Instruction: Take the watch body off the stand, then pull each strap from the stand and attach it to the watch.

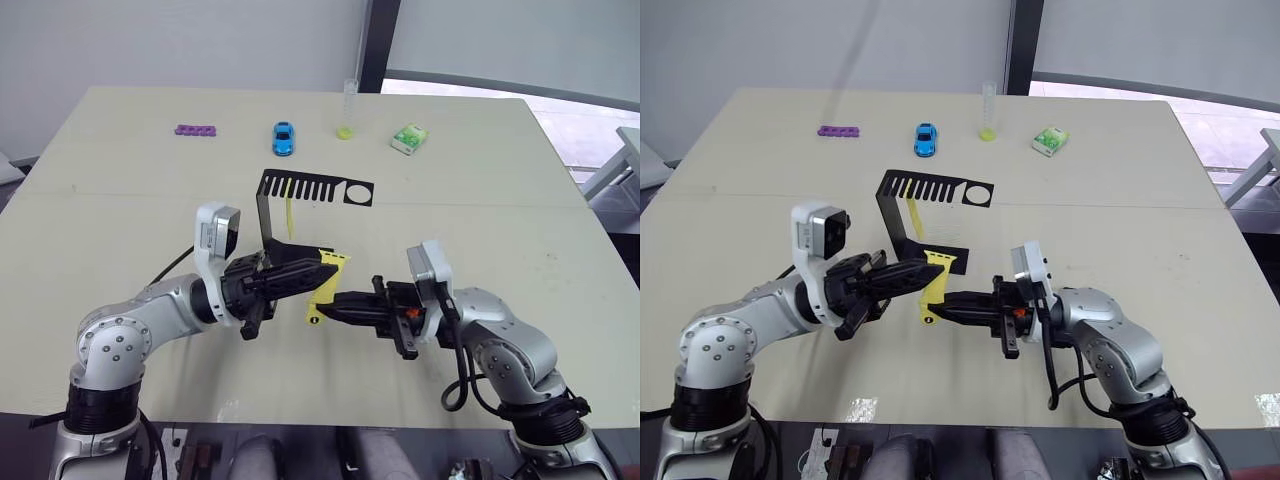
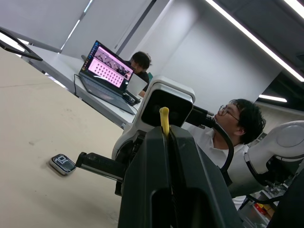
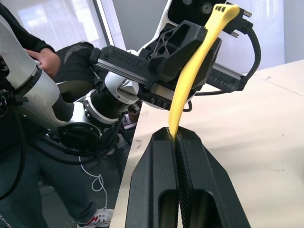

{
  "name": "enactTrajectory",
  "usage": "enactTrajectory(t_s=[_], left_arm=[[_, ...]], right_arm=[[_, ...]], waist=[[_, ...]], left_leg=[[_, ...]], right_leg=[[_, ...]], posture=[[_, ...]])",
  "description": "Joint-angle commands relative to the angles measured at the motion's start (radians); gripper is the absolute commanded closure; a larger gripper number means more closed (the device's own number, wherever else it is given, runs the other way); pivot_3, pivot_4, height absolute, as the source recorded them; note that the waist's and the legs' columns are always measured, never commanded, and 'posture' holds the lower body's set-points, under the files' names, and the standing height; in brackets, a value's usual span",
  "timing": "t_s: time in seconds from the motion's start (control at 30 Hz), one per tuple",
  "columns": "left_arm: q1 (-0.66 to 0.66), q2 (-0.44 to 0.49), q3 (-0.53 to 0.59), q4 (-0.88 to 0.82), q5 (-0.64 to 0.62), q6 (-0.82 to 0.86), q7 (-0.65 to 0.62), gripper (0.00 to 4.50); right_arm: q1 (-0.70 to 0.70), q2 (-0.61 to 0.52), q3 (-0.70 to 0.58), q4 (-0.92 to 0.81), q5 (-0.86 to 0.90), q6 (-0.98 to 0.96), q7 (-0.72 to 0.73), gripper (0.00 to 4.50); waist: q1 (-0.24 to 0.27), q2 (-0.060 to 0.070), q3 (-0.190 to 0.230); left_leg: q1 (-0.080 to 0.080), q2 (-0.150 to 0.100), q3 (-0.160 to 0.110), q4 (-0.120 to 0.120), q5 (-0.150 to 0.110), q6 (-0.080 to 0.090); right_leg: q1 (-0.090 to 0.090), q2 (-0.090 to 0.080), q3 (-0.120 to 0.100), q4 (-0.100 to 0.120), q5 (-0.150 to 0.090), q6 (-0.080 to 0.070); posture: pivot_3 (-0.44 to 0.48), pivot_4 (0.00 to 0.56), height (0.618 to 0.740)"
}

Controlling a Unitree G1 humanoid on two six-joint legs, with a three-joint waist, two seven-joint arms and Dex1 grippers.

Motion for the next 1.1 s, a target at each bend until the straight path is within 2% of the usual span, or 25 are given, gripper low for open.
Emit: enactTrajectory(t_s=[0.03, 0.07, 0.17, 0.2, 0.3, 0.47, 0.6, 0.77, 0.97, 1.1], left_arm=[[0.005, 0.000, 0.024, -0.043, 0.003, -0.046, -0.020, 4.50], [0.009, 0.003, 0.028, -0.048, 0.016, -0.056, -0.021, 4.50], [0.027, 0.021, 0.051, -0.068, 0.053, -0.094, -0.025, 4.50], [0.051, 0.046, 0.081, -0.084, 0.068, -0.109, -0.035, 4.50], [0.128, 0.109, 0.145, -0.118, 0.108, -0.143, -0.057, 4.50], [0.256, 0.139, 0.279, -0.104, 0.196, -0.242, -0.038, 4.50], [0.345, 0.144, 0.352, -0.072, 0.320, -0.335, -0.040, 4.50], [0.429, 0.159, 0.425, -0.015, 0.458, -0.439, -0.055, 4.50], [0.497, 0.148, 0.492, 0.022, 0.527, -0.517, -0.063, 4.50], [0.506, 0.122, 0.498, 0.043, 0.563, -0.557, -0.040, 4.50]], right_arm=[[0.001, -0.034, -0.028, -0.023, -0.035, -0.018, -0.011, 3.89], [0.005, -0.046, -0.038, -0.023, -0.034, -0.018, -0.007, 3.60], [0.022, -0.086, -0.079, -0.023, -0.036, -0.025, -0.005, 2.07], [0.043, -0.118, -0.125, -0.021, -0.037, -0.026, -0.009, 1.70], [0.087, -0.152, -0.232, -0.014, -0.073, -0.105, -0.036, 0.18], [0.215, -0.186, -0.388, 0.017, -0.165, -0.242, -0.075, 0.08], [0.320, -0.187, -0.560, 0.148, -0.192, -0.300, -0.145, 0.08], [0.431, -0.209, -0.713, 0.336, -0.261, -0.420, -0.176, 0.08], [0.512, -0.228, -0.818, 0.553, -0.338, -0.610, -0.219, 0.08], [0.531, -0.218, -0.831, 0.563, -0.357, -0.677, -0.252, 0.08]], waist=[[0.001, 0.000, 0.000], [0.001, 0.000, 0.000], [0.000, 0.000, 0.000], [0.000, 0.000, 0.000], [-0.001, 0.000, 0.000], [0.003, 0.000, 0.000], [0.007, 0.000, 0.000], [0.004, 0.000, 0.000], [-0.004, 0.000, 0.000], [-0.008, 0.000, 0.001]], left_leg=[[0.000, 0.000, 0.000, 0.000, 0.000, 0.000], [0.000, 0.000, 0.000, 0.000, 0.000, 0.000], [0.000, 0.000, 0.000, 0.000, 0.000, 0.000], [0.000, 0.000, 0.000, 0.000, 0.000, 0.000], [-0.001, 0.000, 0.000, -0.002, 0.000, 0.000], [-0.001, 0.000, 0.000, -0.002, 0.000, 0.000], [0.000, -0.001, 0.000, -0.002, 0.000, 0.000], [0.001, -0.001, 0.001, -0.002, 0.000, 0.001], [0.003, -0.001, 0.003, -0.004, 0.000, 0.001], [0.005, -0.001, 0.003, -0.004, 0.000, 0.001]], right_leg=[[0.000, 0.000, 0.000, 0.000, 0.000, 0.000], [0.000, 0.000, 0.000, 0.000, 0.000, 0.000], [0.000, 0.000, 0.000, 0.000, 0.000, 0.000], [0.000, 0.000, 0.000, 0.000, 0.000, 0.000], [0.000, 0.000, 0.000, -0.002, 0.000, 0.000], [0.000, 0.000, 0.000, -0.003, 0.000, 0.000], [0.001, 0.000, 0.000, -0.003, 0.000, 0.000], [0.001, 0.000, 0.001, -0.003, 0.000, 0.000], [0.002, 0.000, 0.003, -0.003, 0.000, 0.000], [0.004, 0.000, 0.003, -0.003, 0.000, 0.000]], posture=[[0.000, 0.150, 0.740], [0.000, 0.150, 0.740], [0.000, 0.150, 0.740], [0.000, 0.150, 0.740], [0.000, 0.150, 0.740], [0.000, 0.150, 0.740], [0.000, 0.150, 0.740], [0.000, 0.150, 0.740], [0.000, 0.150, 0.740], [0.000, 0.150, 0.740]])
